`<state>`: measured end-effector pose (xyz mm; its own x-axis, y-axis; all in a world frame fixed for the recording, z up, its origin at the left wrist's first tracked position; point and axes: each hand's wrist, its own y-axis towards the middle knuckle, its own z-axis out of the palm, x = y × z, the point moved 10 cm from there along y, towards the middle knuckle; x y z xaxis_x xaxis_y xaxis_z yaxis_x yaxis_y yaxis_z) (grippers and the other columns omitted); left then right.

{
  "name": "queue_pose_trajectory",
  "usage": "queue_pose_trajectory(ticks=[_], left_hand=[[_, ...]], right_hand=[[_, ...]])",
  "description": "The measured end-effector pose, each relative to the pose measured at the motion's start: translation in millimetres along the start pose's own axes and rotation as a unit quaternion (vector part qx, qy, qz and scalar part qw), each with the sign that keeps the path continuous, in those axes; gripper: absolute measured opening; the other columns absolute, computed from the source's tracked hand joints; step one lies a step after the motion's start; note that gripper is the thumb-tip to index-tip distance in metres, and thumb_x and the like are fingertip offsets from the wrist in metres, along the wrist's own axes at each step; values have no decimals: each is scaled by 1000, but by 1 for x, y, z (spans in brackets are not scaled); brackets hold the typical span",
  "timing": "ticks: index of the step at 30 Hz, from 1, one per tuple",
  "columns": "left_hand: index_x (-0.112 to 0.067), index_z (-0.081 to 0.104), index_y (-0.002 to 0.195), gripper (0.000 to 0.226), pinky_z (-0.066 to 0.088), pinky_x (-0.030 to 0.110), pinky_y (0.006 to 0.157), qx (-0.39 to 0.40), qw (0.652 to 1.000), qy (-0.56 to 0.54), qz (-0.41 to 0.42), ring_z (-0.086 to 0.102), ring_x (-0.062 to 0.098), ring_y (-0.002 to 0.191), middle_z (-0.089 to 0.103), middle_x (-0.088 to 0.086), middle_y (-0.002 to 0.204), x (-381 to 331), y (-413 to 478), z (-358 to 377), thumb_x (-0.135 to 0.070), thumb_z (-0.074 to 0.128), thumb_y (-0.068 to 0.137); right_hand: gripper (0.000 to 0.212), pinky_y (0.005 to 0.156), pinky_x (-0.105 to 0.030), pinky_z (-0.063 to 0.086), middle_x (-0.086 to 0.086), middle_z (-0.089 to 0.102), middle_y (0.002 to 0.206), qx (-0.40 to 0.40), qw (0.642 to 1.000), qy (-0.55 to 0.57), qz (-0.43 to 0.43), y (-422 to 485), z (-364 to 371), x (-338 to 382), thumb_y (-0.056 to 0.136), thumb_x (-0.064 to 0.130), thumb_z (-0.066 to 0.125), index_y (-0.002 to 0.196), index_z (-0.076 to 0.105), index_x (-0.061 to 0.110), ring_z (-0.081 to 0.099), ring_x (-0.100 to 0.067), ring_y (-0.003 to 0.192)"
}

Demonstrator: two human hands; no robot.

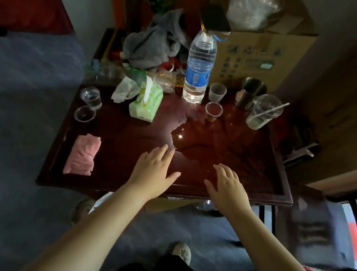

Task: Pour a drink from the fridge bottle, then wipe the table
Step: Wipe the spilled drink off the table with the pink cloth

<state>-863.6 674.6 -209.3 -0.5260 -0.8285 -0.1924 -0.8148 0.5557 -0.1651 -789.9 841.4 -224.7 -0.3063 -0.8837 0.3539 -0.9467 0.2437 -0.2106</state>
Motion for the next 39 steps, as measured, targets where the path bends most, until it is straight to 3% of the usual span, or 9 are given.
queue_pose_trajectory(ticks=[7,12,15,22,26,30,35,39], left_hand=[[-14,19,150,70,28,42,110,85,994,-7,-70,18,25,143,16,8,158,14,32,61,-54,37,94],[-12,27,144,72,37,39,102,96,993,13,-71,32,23,132,32,7,145,15,52,84,-55,47,89],[-15,23,144,74,43,38,93,128,990,21,-62,33,24,126,31,7,140,13,57,101,-53,52,88],[-18,15,146,81,40,43,93,144,986,31,-75,31,26,124,26,7,141,16,66,108,-57,52,85],[-19,15,145,84,39,42,94,129,987,45,-87,33,25,122,28,6,138,18,69,107,-63,51,84],[-20,18,146,82,36,43,101,111,986,31,-117,33,25,126,28,6,142,18,66,110,-64,49,84],[-19,44,135,78,39,49,97,43,988,-21,-146,46,27,117,48,8,129,19,61,107,-60,66,73],[-14,59,121,76,46,55,88,-5,988,-31,-149,57,33,104,58,12,114,22,55,109,-54,79,60]], right_hand=[[59,101,-35,41,-6,35,146,58,997,10,39,37,45,-36,93,40,51,141,35,10,31,-23,135],[54,92,-34,47,-6,41,130,86,994,-10,70,51,67,-47,89,41,56,132,42,11,38,-23,121],[53,88,-34,48,-7,43,125,74,994,-34,75,57,71,-47,86,39,61,128,45,11,41,-26,115],[46,85,-36,47,-7,46,120,58,993,-44,89,63,73,-50,82,33,65,120,50,12,44,-27,109],[32,81,-33,46,-4,48,115,54,996,-8,74,78,62,-50,87,32,58,112,53,13,45,-23,110],[24,80,-33,45,-6,52,105,-25,999,41,15,117,17,-40,84,23,63,103,55,10,49,-25,102],[43,96,-35,38,-13,49,121,-119,990,20,-76,182,-41,-15,79,22,68,115,52,6,46,-31,113],[57,104,-41,34,-15,38,140,-122,988,3,-94,229,-54,-6,79,27,69,128,47,8,35,-31,130]])
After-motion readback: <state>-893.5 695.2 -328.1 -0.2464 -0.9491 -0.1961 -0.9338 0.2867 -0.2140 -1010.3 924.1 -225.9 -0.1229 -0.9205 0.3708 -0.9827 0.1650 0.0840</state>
